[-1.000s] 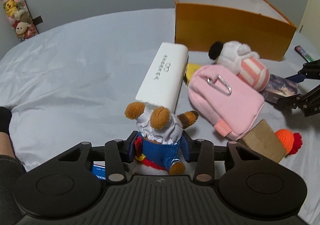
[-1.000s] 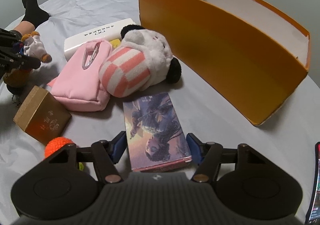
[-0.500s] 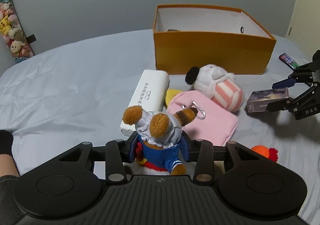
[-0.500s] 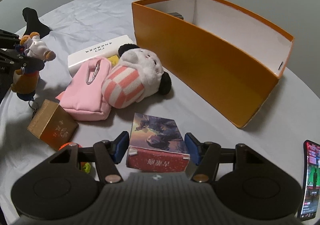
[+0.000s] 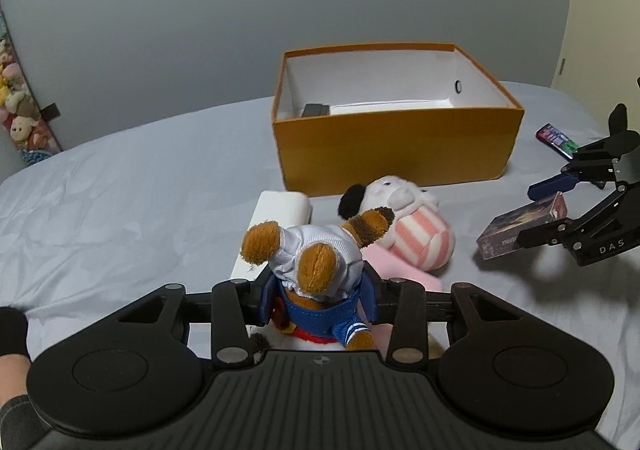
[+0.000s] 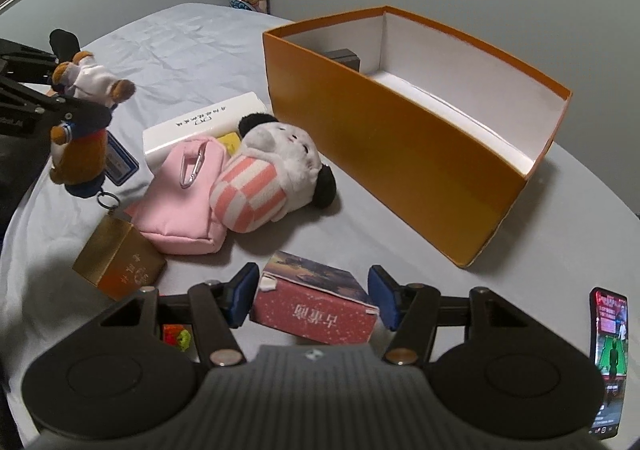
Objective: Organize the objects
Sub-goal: 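Carry plush dog with left tool while right tool carries picture card to box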
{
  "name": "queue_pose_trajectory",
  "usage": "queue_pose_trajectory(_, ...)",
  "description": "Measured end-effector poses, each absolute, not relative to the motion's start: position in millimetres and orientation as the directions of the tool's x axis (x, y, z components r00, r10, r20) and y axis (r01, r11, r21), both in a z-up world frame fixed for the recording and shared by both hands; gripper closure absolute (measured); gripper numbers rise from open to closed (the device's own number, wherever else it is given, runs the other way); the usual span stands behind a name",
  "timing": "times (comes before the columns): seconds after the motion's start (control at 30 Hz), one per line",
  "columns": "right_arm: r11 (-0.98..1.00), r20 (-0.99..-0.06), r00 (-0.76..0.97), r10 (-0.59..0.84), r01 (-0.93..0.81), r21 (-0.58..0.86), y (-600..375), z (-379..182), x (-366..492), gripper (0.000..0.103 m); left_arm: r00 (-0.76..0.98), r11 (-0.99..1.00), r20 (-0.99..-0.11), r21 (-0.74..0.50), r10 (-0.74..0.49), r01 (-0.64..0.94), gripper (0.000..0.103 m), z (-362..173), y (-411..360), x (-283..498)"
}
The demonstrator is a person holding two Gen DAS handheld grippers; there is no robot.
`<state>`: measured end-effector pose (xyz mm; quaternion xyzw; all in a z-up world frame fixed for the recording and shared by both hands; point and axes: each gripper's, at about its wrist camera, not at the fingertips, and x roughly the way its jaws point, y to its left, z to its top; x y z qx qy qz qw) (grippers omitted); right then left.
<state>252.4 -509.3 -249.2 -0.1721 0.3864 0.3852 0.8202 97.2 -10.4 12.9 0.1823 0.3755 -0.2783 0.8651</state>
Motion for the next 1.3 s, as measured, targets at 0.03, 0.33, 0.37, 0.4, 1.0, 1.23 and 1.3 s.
queue_pose_trajectory(0.03, 0.643, -0.765, 0.406, 0.500, -0.766, 0.014, -509.4, -247.3, 252.5, 0.041, 0.559, 0.775, -0.752, 0.104, -0.350, 0.624, 0.056, 13.9, -12.7, 97.9)
queue_pose_trajectory(0.33, 0.653, -0.714, 0.460, 0.527, -0.757, -0.006, -509.3, -208.3, 264.3, 0.041, 0.555, 0.736, -0.731, 0.107, -0.398, 0.668, 0.057, 43.5, -37.2, 113.8)
queue_pose_trajectory(0.37, 0.653, -0.706, 0.468, 0.532, -0.757, -0.009, -509.2, -202.5, 266.0, 0.041, 0.554, 0.731, -0.727, 0.106, -0.405, 0.674, 0.057, 47.4, -40.0, 116.2)
queue_pose_trajectory(0.4, 0.653, -0.696, 0.477, 0.536, -0.757, -0.015, -508.8, -195.9, 267.8, 0.041, 0.552, 0.726, -0.725, 0.104, -0.413, 0.680, 0.056, 51.8, -43.2, 119.4)
queue_pose_trajectory(1.0, 0.700, -0.583, 0.603, 0.545, -0.710, -0.079, -497.8, -125.1, 334.0, 0.042, 0.468, 0.645, -0.725, 0.044, -0.504, 0.763, 0.057, 110.1, -134.3, 204.2)
queue_pose_trajectory(1.23, 0.733, -0.592, 0.621, 0.514, -0.677, -0.074, -494.1, -139.4, 373.7, 0.042, 0.433, 0.643, -0.736, -0.003, -0.520, 0.766, 0.057, 103.2, -171.2, 241.8)
queue_pose_trajectory(1.3, 0.742, -0.596, 0.625, 0.504, -0.667, -0.072, -493.7, -146.6, 382.7, 0.042, 0.414, 0.637, -0.751, -0.012, -0.514, 0.771, 0.057, 97.4, -180.3, 252.4)
